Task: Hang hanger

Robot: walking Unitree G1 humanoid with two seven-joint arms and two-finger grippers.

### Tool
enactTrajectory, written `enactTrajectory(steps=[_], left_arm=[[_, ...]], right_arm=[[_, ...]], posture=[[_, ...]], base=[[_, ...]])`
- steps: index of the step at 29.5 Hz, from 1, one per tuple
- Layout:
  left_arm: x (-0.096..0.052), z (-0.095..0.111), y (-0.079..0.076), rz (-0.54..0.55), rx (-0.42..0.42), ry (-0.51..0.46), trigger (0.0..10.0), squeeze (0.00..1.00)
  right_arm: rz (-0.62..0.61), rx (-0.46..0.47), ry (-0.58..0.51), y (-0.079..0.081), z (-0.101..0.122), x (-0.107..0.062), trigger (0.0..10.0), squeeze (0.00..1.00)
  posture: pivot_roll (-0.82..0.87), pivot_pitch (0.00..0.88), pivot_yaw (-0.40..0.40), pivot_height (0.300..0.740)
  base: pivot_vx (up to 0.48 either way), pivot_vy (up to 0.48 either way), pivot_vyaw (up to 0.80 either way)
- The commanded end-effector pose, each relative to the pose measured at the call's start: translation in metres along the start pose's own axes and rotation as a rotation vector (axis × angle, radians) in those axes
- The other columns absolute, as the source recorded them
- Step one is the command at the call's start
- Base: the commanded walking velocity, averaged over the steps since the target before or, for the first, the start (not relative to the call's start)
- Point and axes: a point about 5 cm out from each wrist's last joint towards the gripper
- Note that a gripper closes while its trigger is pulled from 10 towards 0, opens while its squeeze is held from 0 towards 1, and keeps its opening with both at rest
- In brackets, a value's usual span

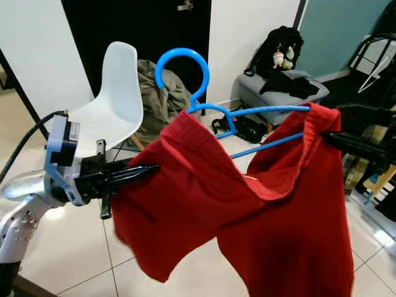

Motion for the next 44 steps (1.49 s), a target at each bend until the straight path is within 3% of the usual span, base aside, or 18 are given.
enactTrajectory(steps=[1,5,11,16,17,18,21,23,25,28,33,42,43,44], left_arm=[[0.001,0.002,0.001,0.018,0.025,-0.021,10.0,0.0],[0.001,0.002,0.001,0.033,0.03,-0.017,10.0,0.0],[0.011,-0.013,0.005,0.188,0.073,0.062,10.0,0.0],[0.013,-0.015,0.007,0.218,0.078,0.067,10.0,0.0],[0.017,-0.018,0.009,0.272,0.089,0.076,10.0,0.0],[0.017,-0.018,0.009,0.272,0.089,0.076,10.0,0.0],[0.03,-0.021,0.011,0.396,0.144,0.09,10.0,0.0],[0.032,-0.02,0.013,0.431,0.157,0.087,10.0,0.0],[0.036,-0.019,0.013,0.477,0.176,0.081,10.0,0.0],[0.038,-0.019,0.012,0.487,0.183,0.079,10.0,0.0],[0.048,-0.018,0.008,0.514,0.184,0.055,10.0,0.0],[0.053,-0.015,0.01,0.531,0.204,0.048,10.0,0.0],[0.057,-0.015,0.008,0.525,0.204,0.04,10.0,0.0],[0.057,-0.015,0.008,0.525,0.204,0.04,10.0,0.0]], right_arm=[[-0.026,0.003,-0.007,-0.003,-0.003,0.001,10.0,0.0],[-0.045,0.012,-0.019,-0.005,-0.006,0.004,10.0,0.0],[-0.087,0.099,-0.253,-0.011,-0.006,0.021,10.0,0.0],[-0.096,0.114,-0.271,-0.011,-0.006,0.025,10.0,0.0],[-0.137,0.151,-0.29,-0.012,-0.01,0.035,10.0,0.0],[-0.137,0.151,-0.29,-0.012,-0.01,0.035,10.0,0.0],[-0.283,0.254,-0.34,-0.017,-0.022,0.069,10.0,0.0],[-0.326,0.286,-0.356,-0.018,-0.024,0.077,10.0,0.0],[-0.389,0.332,-0.357,-0.018,-0.032,0.092,10.0,0.0],[-0.402,0.349,-0.357,-0.017,-0.034,0.096,10.0,0.0],[-0.448,0.414,-0.281,-0.002,-0.065,0.13,10.0,0.0],[-0.454,0.45,-0.278,0.009,-0.067,0.149,10.0,0.0],[-0.483,0.456,-0.288,0.008,-0.066,0.152,8.4,0.0],[-0.483,0.456,-0.288,0.008,-0.066,0.152,8.4,0.0]], posture=[[-0.09,0.067,-0.066,0.74],[-0.08,0.065,-0.062,0.74],[-0.08,0.064,-0.061,0.74],[-0.07,0.06,-0.059,0.74],[-0.07,0.061,-0.057,0.74],[-0.07,0.061,-0.057,0.74],[-0.07,0.06,-0.055,0.74],[-0.06,0.06,-0.053,0.74],[-0.06,0.063,-0.052,0.74],[-0.06,0.063,-0.052,0.74],[-0.05,0.071,-0.049,0.74],[-0.05,0.075,-0.052,0.74],[-0.05,0.075,-0.052,0.74],[-0.05,0.075,-0.052,0.74]], base=[[0.0,0.0,0.0],[0.0,0.0,0.0],[0.0,0.0,0.0],[0.0,0.0,0.0],[0.0,0.0,0.0],[0.0,0.0,0.0],[0.0,0.0,0.0],[0.0,0.0,0.0],[0.0,0.0,0.0],[0.0,0.0,0.0],[0.0,0.0,0.0],[0.0,0.0,0.0],[0.0,0.0,0.0],[0.0,0.0,0.0]])
Point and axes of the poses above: a point about 5 cm out from each wrist's last joint towards the gripper, its own x axis pointing out of the wrist towards the gripper, its own z axis along the axis of the wrist's last joint, y = z × x, and after that the axes turned 5 degrees about x, right-handed
